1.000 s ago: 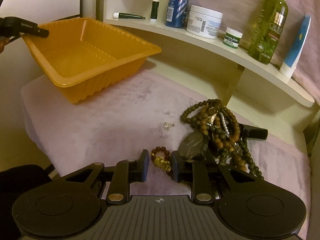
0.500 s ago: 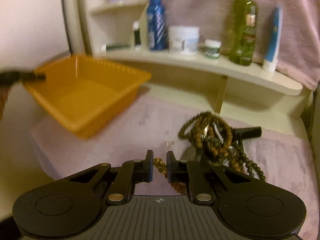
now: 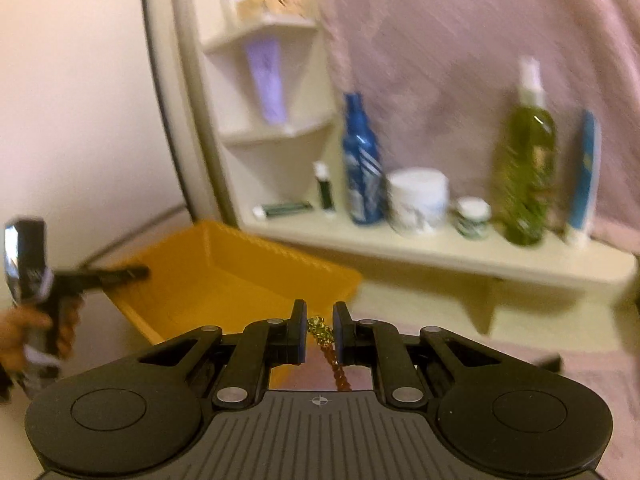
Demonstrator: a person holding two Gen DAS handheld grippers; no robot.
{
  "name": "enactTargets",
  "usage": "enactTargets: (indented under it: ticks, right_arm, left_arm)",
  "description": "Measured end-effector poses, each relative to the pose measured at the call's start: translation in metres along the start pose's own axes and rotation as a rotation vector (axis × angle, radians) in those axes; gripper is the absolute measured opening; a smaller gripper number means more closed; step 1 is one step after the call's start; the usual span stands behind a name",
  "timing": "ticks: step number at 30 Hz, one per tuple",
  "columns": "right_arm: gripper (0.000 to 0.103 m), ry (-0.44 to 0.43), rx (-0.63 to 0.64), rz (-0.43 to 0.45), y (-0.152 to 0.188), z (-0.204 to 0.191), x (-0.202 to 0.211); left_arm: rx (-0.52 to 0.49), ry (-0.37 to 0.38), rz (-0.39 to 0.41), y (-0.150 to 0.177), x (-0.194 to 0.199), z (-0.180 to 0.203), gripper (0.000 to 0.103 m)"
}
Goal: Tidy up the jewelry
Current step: 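Carry the gold bracelet into the orange tray and open the right tool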
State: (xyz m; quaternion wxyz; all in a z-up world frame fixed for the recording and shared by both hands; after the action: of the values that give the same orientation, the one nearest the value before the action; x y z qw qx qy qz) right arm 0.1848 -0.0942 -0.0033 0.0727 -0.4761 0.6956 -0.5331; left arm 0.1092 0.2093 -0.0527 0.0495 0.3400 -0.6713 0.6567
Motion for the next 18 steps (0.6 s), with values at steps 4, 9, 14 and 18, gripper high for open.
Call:
enactTargets:
  ticks: [4, 9, 14, 18]
  right_arm:
    - [0.013, -0.077, 0.006, 0.012, -0.009, -0.022, -0.012]
    - [0.013, -0.099, 0.019, -0.052, 0.001, -0.035, -0.039]
    - [0.013, -0.061, 0.011, -0.144, 0.028, -0.028, -0.061]
    - [0.014, -0.037, 0.004, -0.178, 0.038, -0.022, -0.071]
  left_arm:
    - [-0.002, 0.002, 0.000, 0.000, 0.000, 0.000, 0.013]
    - [0.000, 0.003, 0.000, 0.000, 0.001, 0.000, 0.013]
    - [0.000, 0.005, 0.000, 0.000, 0.001, 0.000, 0.013]
    - [-0.003, 0.007, -0.001, -0.001, 0.001, -0.001, 0.013]
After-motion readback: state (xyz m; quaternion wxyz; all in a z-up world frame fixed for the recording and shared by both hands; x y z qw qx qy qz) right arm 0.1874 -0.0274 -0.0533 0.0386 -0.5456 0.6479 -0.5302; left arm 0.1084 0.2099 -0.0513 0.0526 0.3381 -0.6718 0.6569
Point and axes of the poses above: each gripper's, at about its wrist camera, not at the fingertips, and x roughly against the way its jaws point, z to its right, y to its underside, the point moved 6 cm from there along -x, roughly the way its jaws point, and after that the axes turned 10 degrees about -x, right-handed, at the moved point
